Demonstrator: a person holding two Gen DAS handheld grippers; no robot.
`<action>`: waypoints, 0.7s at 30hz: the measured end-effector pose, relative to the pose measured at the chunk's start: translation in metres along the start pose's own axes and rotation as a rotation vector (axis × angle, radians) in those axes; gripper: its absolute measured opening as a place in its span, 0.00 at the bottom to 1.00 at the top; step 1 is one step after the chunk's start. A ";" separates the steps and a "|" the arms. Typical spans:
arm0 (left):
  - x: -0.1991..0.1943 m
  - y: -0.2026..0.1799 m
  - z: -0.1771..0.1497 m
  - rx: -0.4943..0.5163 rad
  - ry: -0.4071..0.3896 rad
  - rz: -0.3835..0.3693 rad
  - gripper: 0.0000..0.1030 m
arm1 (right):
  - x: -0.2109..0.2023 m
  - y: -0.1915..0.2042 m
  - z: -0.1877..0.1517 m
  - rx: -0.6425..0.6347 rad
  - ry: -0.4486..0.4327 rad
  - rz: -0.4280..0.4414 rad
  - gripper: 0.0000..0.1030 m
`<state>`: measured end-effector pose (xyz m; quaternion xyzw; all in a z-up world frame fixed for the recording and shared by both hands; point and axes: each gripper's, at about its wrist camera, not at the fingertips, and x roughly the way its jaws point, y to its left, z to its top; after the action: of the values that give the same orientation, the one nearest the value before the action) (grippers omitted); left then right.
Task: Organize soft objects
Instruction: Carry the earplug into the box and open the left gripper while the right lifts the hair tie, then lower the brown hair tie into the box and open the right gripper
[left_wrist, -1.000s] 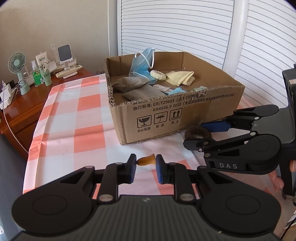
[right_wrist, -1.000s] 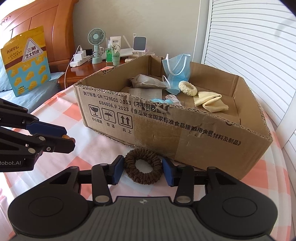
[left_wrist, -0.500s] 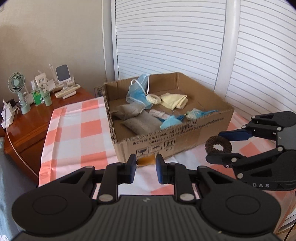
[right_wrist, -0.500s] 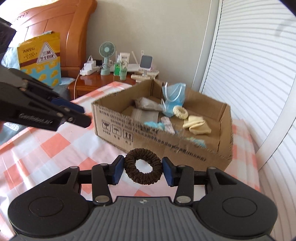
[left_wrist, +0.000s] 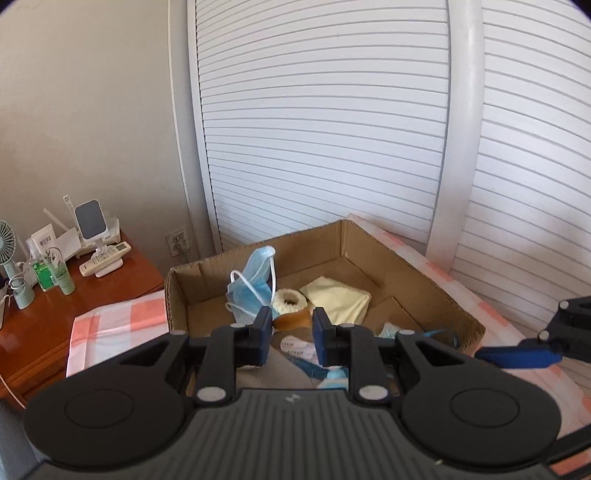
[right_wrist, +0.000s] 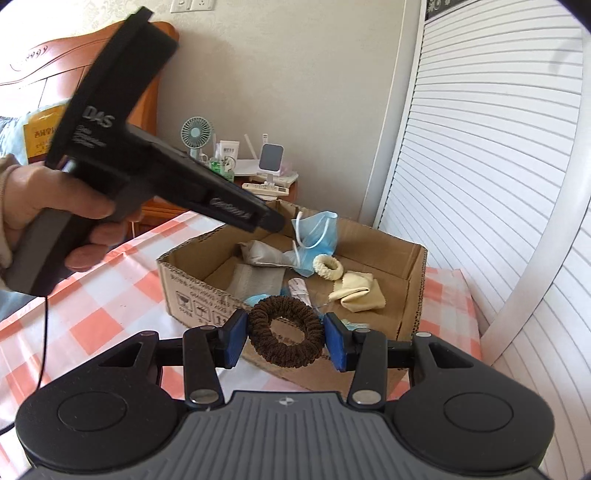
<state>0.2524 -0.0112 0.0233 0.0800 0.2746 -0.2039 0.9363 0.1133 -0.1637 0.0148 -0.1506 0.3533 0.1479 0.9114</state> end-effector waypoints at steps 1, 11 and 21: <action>0.005 0.000 0.002 -0.002 -0.006 -0.001 0.60 | 0.001 -0.003 0.001 0.007 0.002 -0.004 0.48; -0.025 -0.002 -0.025 0.039 -0.064 0.144 1.00 | 0.029 -0.033 0.010 0.063 0.021 -0.018 0.48; -0.062 -0.007 -0.050 -0.055 -0.052 0.166 0.99 | 0.076 -0.048 0.051 0.097 0.008 -0.062 0.74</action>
<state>0.1781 0.0164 0.0150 0.0714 0.2484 -0.1200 0.9585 0.2154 -0.1755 0.0064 -0.1176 0.3590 0.1017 0.9203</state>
